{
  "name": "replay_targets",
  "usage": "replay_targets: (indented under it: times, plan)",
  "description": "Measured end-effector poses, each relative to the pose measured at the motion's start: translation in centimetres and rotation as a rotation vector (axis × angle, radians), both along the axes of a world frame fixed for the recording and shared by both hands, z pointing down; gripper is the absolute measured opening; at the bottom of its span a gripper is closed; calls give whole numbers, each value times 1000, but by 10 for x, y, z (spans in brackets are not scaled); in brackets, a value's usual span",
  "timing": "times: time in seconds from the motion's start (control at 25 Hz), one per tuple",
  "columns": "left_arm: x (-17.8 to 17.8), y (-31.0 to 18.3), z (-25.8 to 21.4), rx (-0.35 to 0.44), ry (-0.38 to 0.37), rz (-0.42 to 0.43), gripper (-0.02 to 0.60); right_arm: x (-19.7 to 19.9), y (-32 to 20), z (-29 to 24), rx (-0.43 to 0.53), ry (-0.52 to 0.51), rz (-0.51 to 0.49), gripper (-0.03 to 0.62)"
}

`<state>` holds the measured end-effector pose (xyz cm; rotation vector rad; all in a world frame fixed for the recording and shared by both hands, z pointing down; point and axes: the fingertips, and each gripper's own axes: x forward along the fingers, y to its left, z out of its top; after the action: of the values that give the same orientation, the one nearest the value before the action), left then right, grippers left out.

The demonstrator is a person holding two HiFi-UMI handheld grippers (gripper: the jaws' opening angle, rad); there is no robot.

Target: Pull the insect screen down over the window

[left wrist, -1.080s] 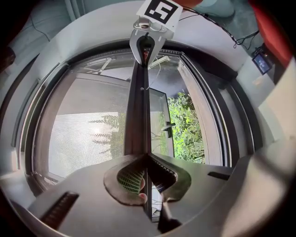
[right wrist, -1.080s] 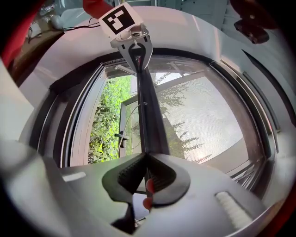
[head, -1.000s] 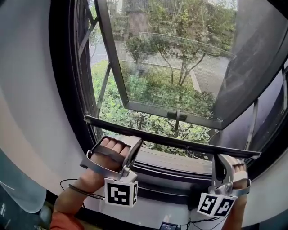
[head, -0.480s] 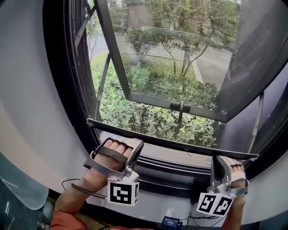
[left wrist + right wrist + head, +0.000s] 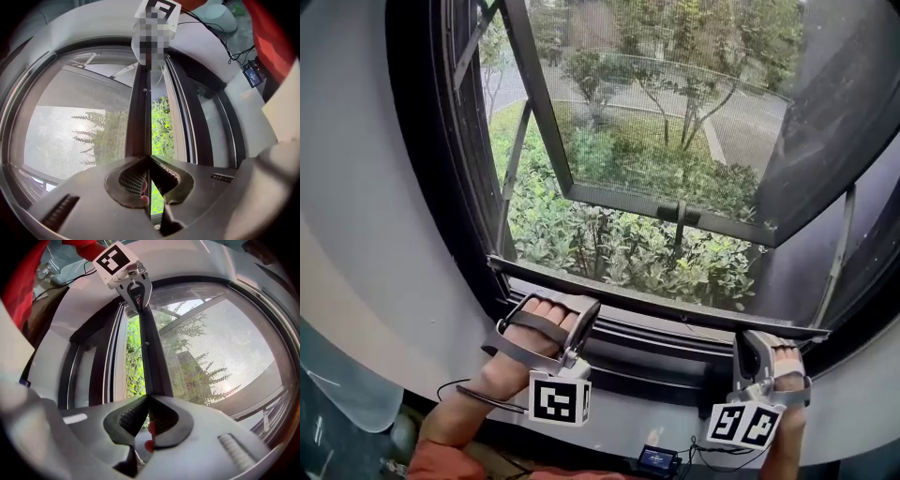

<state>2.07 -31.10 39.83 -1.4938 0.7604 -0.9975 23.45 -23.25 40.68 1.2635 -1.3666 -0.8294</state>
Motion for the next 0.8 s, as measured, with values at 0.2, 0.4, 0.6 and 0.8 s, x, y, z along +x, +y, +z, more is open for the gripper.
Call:
replay_targets:
  times: [0.2,0.4,0.6,0.8]
  plan:
    - [-1,3,5,-48,18,0,25,-1,2,2,-15,-35,3,31]
    - [-1,5,14,-76,19,-4,25,-1,3,8,-48,-47,7,31]
    - [0,4,24,-85,4,-8,26,0,3,20,-79,-67,11,32]
    - [-1,3,34,-93,3,-6,26,-1,2,30,-102,-76,7,32]
